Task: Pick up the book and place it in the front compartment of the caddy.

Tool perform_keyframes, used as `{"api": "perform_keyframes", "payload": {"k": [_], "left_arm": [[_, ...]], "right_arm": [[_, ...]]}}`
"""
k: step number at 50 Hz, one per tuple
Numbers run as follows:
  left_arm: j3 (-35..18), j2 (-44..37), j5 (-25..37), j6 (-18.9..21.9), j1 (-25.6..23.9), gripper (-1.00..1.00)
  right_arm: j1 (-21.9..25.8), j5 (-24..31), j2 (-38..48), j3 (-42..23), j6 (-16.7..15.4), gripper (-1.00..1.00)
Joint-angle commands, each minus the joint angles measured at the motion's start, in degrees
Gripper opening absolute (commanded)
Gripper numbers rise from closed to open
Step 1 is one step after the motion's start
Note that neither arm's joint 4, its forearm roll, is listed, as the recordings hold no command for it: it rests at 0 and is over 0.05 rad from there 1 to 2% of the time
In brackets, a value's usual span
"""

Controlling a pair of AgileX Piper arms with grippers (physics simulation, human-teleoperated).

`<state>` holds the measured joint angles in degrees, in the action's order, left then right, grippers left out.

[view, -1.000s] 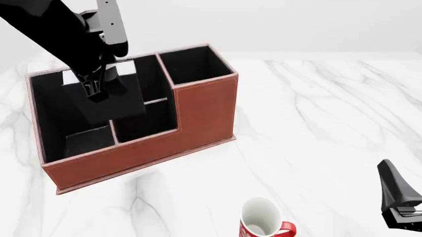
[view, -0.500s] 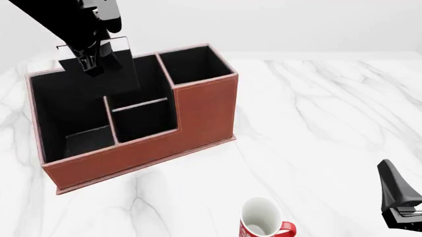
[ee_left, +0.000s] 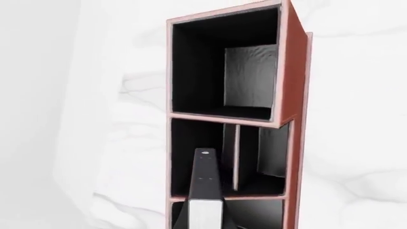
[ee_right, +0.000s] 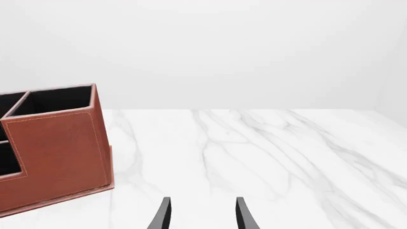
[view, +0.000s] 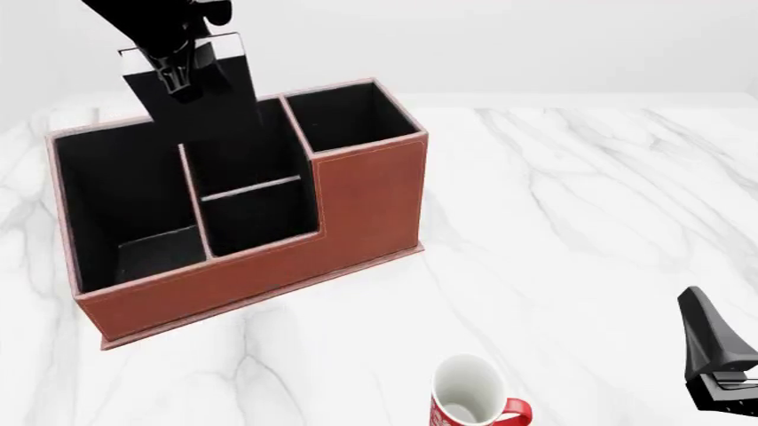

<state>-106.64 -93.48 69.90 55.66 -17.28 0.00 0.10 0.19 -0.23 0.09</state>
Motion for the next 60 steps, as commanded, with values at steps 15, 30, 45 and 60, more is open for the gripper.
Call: {"api": "perform_keyframes", "payload": {"k": [15,30,45,60], "left_arm": [[-7.87,-5.3,0.0,0.54,0.15,-1.0],[-10.55,-7.86,-0.01,0.44,0.68,-1.0],[-10.76,-8.61,-0.01,-0.66,0.43,-1.0],[-10.85,-9.72,-0.03,-2.33,-0.34,-1.0]], "right_arm": [[-0.02,0.05,-0.09,0.02,0.0,1.0],[0.0,0.06,-0.08,0.02,0.02,1.0],[0.01,0.06,-0.08,0.02,0.0,1.0],[-0.01,0.06,-0.08,0.02,0.0,1.0]]}}
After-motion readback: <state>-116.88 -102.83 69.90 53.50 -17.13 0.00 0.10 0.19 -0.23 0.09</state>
